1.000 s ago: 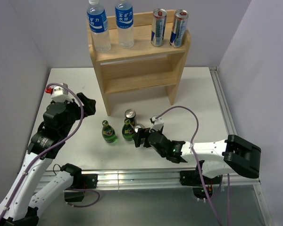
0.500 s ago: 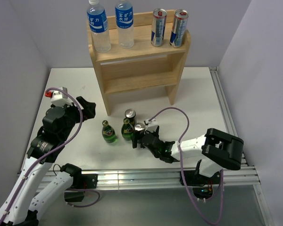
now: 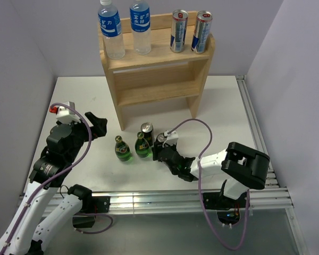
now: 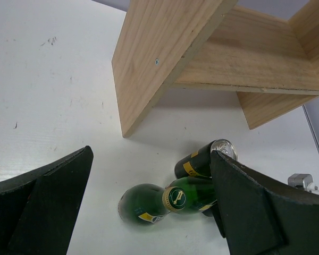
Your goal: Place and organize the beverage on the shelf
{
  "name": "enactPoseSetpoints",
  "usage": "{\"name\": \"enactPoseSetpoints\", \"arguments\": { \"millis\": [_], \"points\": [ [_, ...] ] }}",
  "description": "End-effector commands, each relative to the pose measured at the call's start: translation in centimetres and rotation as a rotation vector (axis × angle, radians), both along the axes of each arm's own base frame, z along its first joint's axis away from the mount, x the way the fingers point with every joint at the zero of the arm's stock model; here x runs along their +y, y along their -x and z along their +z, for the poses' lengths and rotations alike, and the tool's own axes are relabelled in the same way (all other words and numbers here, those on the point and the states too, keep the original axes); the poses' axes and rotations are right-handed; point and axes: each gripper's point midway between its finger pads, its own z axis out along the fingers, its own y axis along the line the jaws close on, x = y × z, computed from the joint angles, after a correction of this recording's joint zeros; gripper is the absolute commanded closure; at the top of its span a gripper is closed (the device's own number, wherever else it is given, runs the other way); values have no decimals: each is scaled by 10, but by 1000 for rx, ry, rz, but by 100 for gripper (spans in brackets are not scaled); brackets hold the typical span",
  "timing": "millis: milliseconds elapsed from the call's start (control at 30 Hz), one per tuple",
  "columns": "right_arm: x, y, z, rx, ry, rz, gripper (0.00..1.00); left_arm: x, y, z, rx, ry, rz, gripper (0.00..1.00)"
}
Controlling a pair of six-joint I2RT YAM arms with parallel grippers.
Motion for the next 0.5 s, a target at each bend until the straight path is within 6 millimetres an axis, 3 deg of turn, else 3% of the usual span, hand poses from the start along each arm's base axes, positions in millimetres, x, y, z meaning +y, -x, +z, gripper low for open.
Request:
{"name": "enactPoseSetpoints", "arguments": {
  "millis": [0,133,167,200,333,367,433,467],
  "points": [
    [7,-19,27,-69,-64,-58,49,1,1,4,-13,0,2,1],
    [12,-21,28,-57,-45,-36,69,2,1,5,-10,4,7,1],
    [13,-22,34,-60,-52,-36,89,1,1,5,-6,2,7,1],
    [13,-22,36,-59,-50,-38,96,1,1,4,-2,0,9,1],
    [4,-18,51,-42,-40,-50,100,1,-1,5,0,9,14,1],
    [3,-18,67,-57,-66,-54,100,1,-2,6,-1,14,18,1],
    [-7,-15,74,-46,-46,-62,100,1,-2,7,-2,17,19,1],
    [-10,-14,95,-69,-80,-74,100,1,-2,8,-5,21,21,1]
  ]
}}
